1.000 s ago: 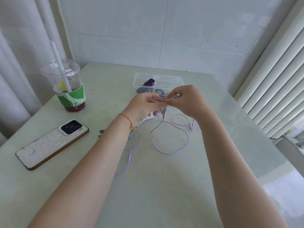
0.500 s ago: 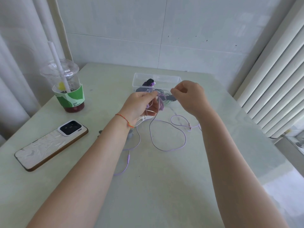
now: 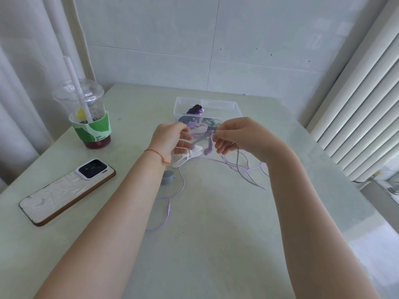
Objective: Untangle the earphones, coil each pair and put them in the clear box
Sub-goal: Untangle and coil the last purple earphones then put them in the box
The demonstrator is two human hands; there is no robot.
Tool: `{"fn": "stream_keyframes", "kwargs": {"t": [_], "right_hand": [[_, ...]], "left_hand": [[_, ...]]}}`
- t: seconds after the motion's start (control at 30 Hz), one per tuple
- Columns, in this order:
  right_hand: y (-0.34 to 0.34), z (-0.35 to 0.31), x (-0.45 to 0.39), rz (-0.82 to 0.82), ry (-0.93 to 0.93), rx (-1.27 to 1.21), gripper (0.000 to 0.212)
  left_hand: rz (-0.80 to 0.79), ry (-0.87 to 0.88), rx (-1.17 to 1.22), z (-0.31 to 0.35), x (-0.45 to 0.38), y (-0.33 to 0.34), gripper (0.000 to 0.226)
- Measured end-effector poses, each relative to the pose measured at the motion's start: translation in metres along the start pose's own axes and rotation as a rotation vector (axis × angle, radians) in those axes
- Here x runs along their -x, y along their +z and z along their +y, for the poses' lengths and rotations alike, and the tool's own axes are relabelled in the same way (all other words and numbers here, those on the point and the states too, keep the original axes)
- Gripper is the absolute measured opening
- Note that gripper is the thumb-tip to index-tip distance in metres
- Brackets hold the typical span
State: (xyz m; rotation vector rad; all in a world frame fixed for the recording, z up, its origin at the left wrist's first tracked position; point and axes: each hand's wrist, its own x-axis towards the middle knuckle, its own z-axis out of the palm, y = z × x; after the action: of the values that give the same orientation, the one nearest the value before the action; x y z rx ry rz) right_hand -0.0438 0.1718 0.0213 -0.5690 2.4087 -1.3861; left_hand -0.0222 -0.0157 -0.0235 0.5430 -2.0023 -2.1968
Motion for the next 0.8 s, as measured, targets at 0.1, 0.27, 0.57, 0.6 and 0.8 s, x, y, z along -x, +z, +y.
{"fn": "stream_keyframes", "kwargs": {"t": [0.1,0.27,0.57,0.6,0.8], "right_hand": [[0.003,-0.002,-0.001,0.069,0.037,-0.009,0.022],[0.004,-0.003,-0.001,0.080,0.085,-0.065,0.014],[-0.007,0.005,-0.001,0.104,0.045,0.049,0.017],[-0.008,0.005,-0.001,0.117,0.045,0.051,0.018],[-0.017,0.001,-0.001,0.334,0.112,-0.148,0.015]], "left_hand": [[-0.142,0.094,-0.053,0.004,0.005,0.004,0.012],[-0.453,0.222,-0.114,-0.003,0.014,0.014,0.027],[-0.219,0.166,-0.034,0.004,0.016,0.009,0.021],[-0.190,0.144,-0.010,0.004,0.015,0.009,0.017],[-0.006,0.011,-0.059,0.005,0.012,0.003,0.008]]}}
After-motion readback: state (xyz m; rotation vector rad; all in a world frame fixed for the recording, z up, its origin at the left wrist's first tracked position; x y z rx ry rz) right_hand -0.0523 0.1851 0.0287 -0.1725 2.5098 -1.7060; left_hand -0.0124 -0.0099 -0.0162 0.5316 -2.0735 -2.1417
